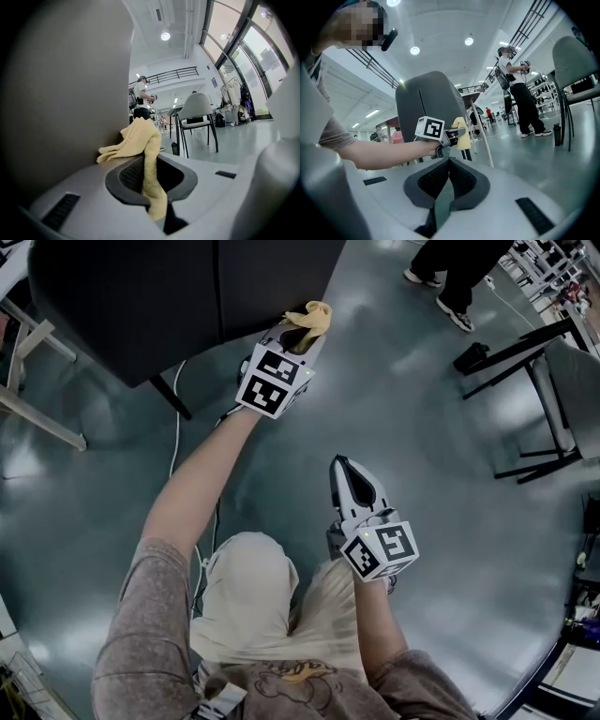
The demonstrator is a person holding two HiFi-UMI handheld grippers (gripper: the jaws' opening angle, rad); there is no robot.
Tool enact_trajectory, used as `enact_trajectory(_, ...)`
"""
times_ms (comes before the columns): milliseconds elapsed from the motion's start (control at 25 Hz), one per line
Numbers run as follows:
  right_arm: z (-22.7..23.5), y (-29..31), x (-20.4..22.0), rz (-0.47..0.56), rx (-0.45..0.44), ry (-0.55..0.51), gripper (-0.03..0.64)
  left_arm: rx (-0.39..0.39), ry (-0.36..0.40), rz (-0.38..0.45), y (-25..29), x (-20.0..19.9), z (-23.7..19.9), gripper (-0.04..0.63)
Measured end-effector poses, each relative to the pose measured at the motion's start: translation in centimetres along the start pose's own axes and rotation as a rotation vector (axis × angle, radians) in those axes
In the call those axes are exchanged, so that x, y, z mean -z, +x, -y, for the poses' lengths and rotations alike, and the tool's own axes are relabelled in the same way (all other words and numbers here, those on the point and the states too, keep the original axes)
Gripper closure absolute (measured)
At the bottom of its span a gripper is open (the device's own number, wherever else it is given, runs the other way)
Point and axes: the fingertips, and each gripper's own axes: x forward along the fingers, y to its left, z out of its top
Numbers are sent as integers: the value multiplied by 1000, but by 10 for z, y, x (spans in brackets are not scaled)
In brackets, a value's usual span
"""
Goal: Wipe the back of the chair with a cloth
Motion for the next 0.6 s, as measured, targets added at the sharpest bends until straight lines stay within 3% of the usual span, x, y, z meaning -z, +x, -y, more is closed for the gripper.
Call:
enact_trajectory(280,-8,1,1,3,-30,5,592,-19,-10,-11,-41,4,-6,545)
enact_trajectory(600,-11,-3,-5,6,-50,-1,592,-87,-71,4,-117,-1,-13,543)
